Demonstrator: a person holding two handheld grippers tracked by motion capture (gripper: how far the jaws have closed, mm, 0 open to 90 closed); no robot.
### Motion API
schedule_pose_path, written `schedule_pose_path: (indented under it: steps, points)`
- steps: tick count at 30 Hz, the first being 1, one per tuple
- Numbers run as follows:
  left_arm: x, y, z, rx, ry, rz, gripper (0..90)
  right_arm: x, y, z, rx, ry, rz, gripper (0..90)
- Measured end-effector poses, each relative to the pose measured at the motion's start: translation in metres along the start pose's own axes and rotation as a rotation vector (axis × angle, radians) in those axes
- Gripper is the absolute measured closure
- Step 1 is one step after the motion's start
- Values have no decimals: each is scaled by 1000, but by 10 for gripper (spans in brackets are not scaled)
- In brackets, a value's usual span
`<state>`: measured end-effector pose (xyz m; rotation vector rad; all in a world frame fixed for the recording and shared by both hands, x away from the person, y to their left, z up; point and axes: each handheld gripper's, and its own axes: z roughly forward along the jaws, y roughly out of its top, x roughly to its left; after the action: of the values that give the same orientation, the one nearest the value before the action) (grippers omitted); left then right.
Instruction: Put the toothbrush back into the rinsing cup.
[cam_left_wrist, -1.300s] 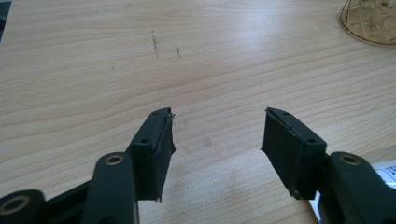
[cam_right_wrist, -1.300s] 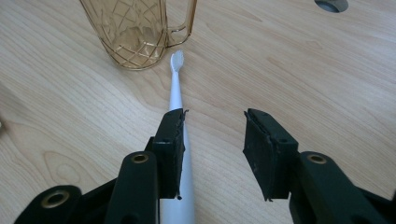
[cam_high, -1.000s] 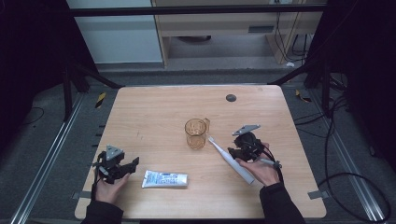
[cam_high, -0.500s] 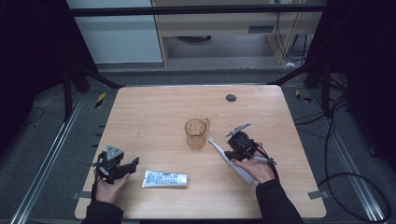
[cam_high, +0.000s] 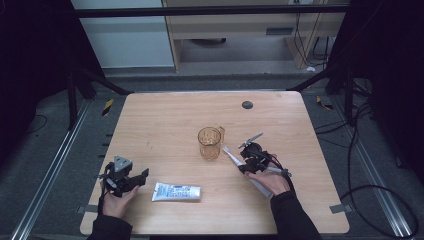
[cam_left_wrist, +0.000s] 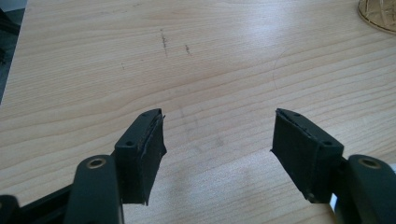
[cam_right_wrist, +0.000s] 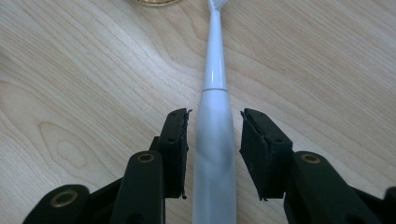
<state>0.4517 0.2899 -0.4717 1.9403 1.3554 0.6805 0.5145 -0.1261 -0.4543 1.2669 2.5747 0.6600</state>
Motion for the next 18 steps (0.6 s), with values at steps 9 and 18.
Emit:
schedule_pose_path:
  steps: [9,18]
  points:
    - [0,0,0,6,-2,3,334,0,2,10,42,-2,-3,609]
    - [-1,0,0,10,-3,3,341,1,3,19,79,-11,-12,615]
